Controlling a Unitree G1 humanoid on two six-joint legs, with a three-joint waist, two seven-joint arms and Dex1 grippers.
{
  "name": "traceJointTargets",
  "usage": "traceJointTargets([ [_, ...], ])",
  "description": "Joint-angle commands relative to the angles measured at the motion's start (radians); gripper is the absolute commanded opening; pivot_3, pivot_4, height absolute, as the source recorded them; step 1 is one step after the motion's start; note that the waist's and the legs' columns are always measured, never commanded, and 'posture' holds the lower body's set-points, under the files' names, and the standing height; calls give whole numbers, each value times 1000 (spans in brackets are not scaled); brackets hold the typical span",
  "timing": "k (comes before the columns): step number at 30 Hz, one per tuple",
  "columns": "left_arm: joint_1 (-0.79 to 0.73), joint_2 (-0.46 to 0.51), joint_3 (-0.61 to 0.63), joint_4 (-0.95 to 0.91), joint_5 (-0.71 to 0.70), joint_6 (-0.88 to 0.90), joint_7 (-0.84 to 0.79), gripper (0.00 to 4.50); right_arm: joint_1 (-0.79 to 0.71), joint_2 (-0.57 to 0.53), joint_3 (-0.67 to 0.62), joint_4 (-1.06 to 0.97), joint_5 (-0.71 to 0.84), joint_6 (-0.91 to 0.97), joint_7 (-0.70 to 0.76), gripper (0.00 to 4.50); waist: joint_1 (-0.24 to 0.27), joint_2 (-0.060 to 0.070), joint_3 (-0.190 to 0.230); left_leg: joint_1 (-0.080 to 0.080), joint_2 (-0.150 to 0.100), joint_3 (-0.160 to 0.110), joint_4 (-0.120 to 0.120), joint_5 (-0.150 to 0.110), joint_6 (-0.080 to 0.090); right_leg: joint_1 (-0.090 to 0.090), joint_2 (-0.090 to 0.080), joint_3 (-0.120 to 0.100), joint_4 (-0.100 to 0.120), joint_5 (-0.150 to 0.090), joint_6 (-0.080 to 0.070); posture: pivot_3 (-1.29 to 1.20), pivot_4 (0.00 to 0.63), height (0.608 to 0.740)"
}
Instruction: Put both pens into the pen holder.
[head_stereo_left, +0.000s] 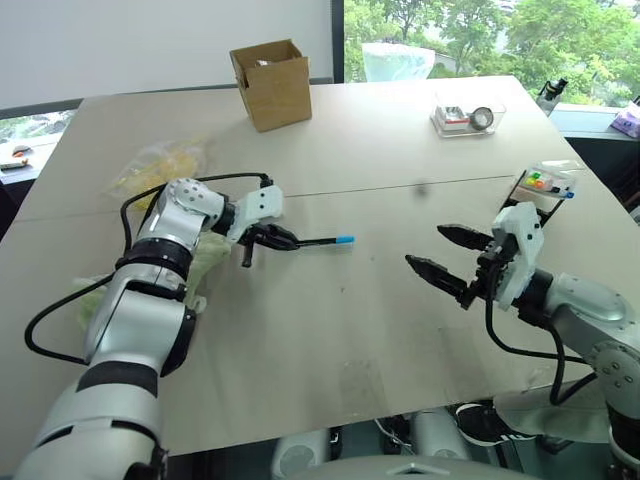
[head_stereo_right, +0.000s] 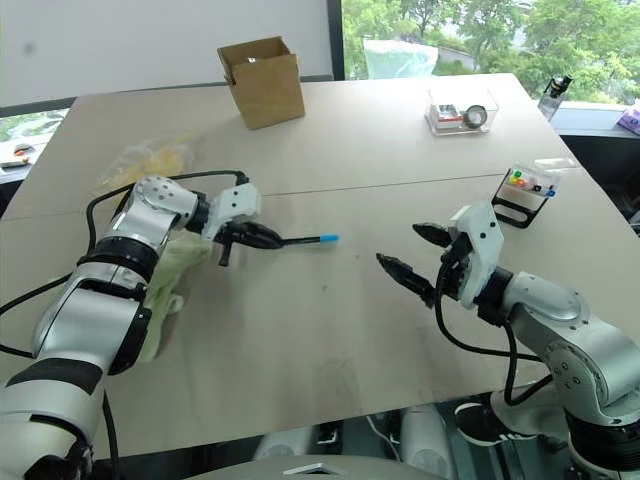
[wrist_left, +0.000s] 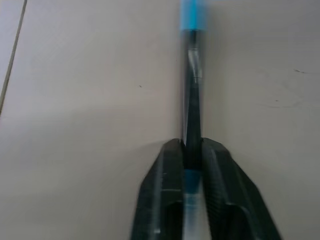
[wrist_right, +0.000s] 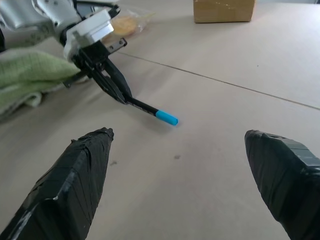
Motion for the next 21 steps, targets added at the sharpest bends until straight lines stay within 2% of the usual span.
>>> traceJointTargets([
  [1, 113, 22, 74, -251, -129, 233, -102, 53, -47, 55, -29, 26, 81, 46, -85, 4500, -10, 0, 0, 0, 0, 0, 0, 0, 0, 0, 0, 0, 0, 0, 0, 0, 150, 740],
  [4, 234, 38, 162, -627, -290, 563, -47, 53, -97, 128, -56, 96, 183, 111, -184, 4500, -15, -1, 1, 0, 0, 0, 0, 0, 0, 0, 1, 1, 0, 0, 0, 0, 150, 740],
  [6, 314, 24, 231, -882, -414, 784, 52, 53, -141, 195, -79, 153, 296, 145, -257, 4500, -17, -1, 1, 0, 1, -1, 0, 0, 0, 0, 1, 2, 1, 0, 0, 0, 150, 740],
  [8, 389, -8, 284, -1083, -501, 932, 170, 53, -180, 246, -90, 207, 407, 173, -326, 4500, -17, -1, 1, 0, 0, -2, 0, 0, 0, 0, 0, 1, 1, 1, 0, 0, 150, 740],
  [10, 454, -55, 324, -1237, -567, 1030, 288, 53, -213, 263, -77, 237, 455, 189, -353, 4500, -19, 0, 1, 2, 0, -2, 0, 0, -1, 2, 0, 1, 2, 1, 0, 0, 150, 740],
  [15, 562, -142, 372, -1441, -657, 1140, 488, 53, -279, 245, -54, 294, 507, 206, -362, 4500, -25, 0, 1, 3, 0, -2, 0, 0, -1, 3, 1, 3, 2, 1, 1, 0, 150, 740],
  [21, 616, -167, 384, -1513, -713, 1162, 598, 53, -309, 195, -45, 312, 597, 225, -319, 4500, -22, 0, 1, 4, 0, -2, 0, 1, -1, 3, 2, 4, 4, 1, 1, 0, 150, 740],
])
